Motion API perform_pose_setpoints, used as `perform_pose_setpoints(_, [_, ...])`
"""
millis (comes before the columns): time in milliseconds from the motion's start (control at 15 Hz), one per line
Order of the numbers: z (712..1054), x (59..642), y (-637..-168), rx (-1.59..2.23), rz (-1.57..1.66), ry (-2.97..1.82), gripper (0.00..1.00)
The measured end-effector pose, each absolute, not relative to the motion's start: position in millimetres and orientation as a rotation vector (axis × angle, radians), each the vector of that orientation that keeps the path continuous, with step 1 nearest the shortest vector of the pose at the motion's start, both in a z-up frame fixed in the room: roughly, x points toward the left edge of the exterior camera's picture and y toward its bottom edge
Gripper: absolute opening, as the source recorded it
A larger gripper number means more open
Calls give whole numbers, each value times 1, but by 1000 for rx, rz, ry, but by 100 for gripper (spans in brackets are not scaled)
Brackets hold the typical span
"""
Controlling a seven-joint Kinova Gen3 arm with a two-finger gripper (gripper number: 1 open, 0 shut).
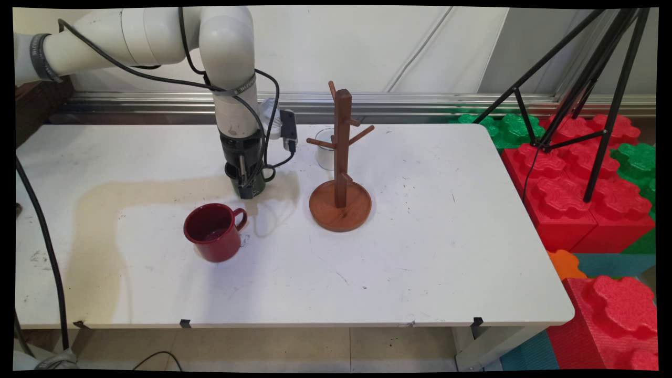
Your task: Place the picked object on the table
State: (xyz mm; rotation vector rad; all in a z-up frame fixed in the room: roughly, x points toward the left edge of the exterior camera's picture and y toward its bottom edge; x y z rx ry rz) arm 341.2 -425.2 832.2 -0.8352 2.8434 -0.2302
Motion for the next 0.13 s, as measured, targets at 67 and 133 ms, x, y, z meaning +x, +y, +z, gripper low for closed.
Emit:
perform_pose_setpoints(67, [832, 341, -425, -831, -236, 2842, 100])
perform_pose_setpoints(133, [832, 341, -425, -825, -243, 2842, 100])
